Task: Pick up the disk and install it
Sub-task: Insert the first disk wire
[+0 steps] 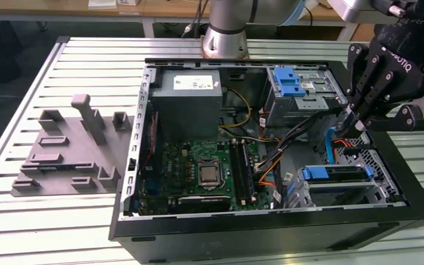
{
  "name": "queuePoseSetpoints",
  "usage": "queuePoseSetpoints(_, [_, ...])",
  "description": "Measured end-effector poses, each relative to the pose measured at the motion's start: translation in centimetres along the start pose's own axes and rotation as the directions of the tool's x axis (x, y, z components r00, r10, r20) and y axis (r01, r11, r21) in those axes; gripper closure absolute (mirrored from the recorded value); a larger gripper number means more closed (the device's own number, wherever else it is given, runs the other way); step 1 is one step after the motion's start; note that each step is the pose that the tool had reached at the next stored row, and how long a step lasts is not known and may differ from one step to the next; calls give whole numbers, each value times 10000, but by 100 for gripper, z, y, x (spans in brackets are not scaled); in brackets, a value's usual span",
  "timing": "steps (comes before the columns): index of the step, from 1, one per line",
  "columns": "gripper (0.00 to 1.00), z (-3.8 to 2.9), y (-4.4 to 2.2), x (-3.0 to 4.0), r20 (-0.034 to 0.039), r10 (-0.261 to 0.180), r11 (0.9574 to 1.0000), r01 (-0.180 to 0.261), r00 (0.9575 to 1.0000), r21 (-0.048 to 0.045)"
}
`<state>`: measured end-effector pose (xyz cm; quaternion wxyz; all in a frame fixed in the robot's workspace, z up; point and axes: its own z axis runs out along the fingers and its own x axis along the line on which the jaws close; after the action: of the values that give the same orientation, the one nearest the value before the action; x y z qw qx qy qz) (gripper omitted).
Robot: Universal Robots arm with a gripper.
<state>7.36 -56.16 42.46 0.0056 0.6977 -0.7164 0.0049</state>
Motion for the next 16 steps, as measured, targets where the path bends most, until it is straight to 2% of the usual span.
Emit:
queuePoseSetpoints(3, [89,13,-47,-2,-1,1,10000,-1,10000,-1])
queuePoseSetpoints(5, [89,32,-103,-3,-3,0,10000,0,10000,-1])
queuePoseSetpoints(16, [89,195,-356,-20,-3,2,10000,-2,10000,-1])
